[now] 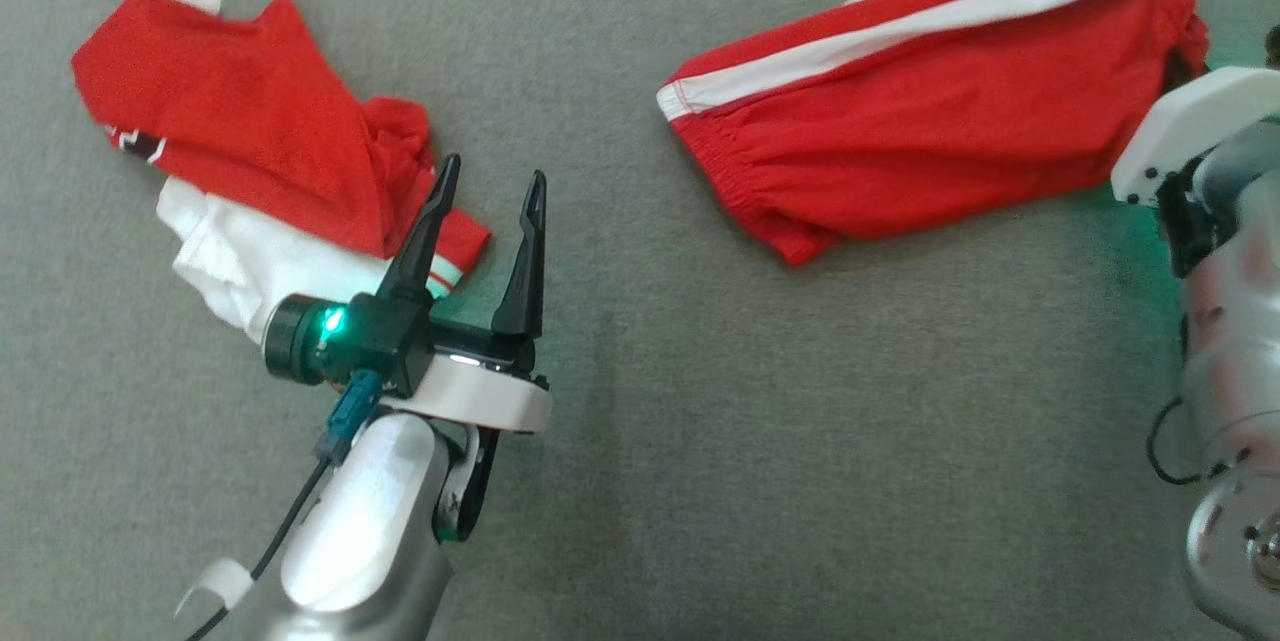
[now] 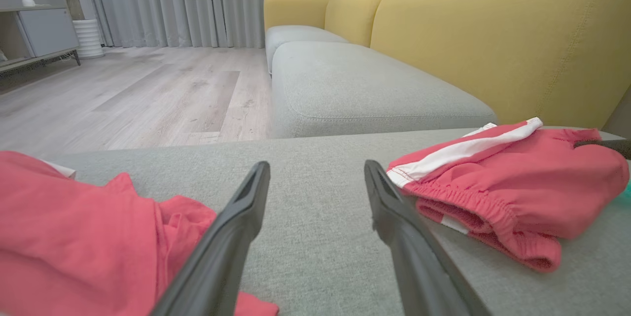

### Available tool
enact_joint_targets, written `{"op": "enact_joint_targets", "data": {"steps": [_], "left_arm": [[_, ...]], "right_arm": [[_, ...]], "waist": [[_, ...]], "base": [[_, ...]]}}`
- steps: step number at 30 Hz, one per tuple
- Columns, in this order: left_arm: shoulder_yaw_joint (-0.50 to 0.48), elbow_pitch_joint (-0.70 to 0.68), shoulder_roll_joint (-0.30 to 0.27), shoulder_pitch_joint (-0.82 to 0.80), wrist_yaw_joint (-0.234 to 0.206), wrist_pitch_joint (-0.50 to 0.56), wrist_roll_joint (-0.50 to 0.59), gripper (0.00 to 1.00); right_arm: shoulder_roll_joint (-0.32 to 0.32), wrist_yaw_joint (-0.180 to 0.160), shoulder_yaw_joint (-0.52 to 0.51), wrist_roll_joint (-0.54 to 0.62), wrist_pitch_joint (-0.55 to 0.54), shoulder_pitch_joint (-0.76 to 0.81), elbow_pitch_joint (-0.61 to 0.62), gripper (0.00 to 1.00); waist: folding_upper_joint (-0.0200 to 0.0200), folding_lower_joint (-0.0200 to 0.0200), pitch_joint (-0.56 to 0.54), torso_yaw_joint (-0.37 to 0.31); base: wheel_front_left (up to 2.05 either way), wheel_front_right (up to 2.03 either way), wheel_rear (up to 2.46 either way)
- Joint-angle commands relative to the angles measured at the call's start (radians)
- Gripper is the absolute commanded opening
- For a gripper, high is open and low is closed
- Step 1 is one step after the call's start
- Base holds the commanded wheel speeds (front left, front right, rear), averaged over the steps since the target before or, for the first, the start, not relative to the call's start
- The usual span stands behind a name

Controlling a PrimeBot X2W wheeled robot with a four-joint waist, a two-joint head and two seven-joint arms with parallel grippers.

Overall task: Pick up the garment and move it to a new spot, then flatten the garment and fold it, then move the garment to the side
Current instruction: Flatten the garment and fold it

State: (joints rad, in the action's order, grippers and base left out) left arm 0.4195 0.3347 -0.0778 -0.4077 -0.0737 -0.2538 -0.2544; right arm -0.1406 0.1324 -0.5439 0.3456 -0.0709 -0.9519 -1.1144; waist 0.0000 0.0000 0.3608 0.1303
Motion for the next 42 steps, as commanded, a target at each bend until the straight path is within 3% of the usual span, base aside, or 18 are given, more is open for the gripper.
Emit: {"op": "enact_joint_targets", "data": {"steps": [1, 14, 23, 28, 34, 42], "left_arm": [[-0.040, -0.025, -0.008, 0.000, 0.004, -0.008, 0.008, 1.00], [-0.060, -0.014, -0.005, 0.048, 0.013, -0.008, 0.024, 1.00], [-0.073, -0.009, -0.017, 0.073, 0.017, -0.008, 0.032, 1.00], [-0.074, 0.001, -0.022, 0.084, 0.015, -0.008, 0.033, 1.00], [-0.066, 0.008, -0.026, 0.097, 0.014, -0.008, 0.033, 1.00], [-0.058, 0.008, -0.033, 0.116, 0.011, -0.007, 0.028, 1.00]], "right_arm": [[-0.017, -0.002, 0.029, -0.017, 0.027, -0.019, 0.015, 0.00], [-0.174, -0.002, 0.021, -0.106, 0.082, 0.114, -0.022, 0.00], [-0.117, -0.002, 0.056, -0.183, 0.174, 0.131, -0.016, 0.00], [-0.048, -0.002, 0.164, -0.277, 0.250, 0.121, -0.025, 0.00], [0.020, -0.002, 0.369, -0.447, 0.288, 0.126, 0.009, 0.00], [0.037, -0.002, 0.649, -0.667, 0.259, 0.197, 0.136, 0.00]], "waist": [[0.0000, 0.0000, -0.025, -0.022], [0.0000, 0.0000, -0.115, -0.068], [0.0000, 0.0000, -0.147, -0.054], [0.0000, 0.0000, -0.186, -0.049], [0.0000, 0.0000, -0.222, -0.037], [0.0000, 0.0000, -0.243, -0.010]], "base": [[0.00, 0.00, 0.00], [0.00, 0.00, 0.00], [0.00, 0.00, 0.00], [0.00, 0.00, 0.00], [0.00, 0.00, 0.00], [0.00, 0.00, 0.00]]}}
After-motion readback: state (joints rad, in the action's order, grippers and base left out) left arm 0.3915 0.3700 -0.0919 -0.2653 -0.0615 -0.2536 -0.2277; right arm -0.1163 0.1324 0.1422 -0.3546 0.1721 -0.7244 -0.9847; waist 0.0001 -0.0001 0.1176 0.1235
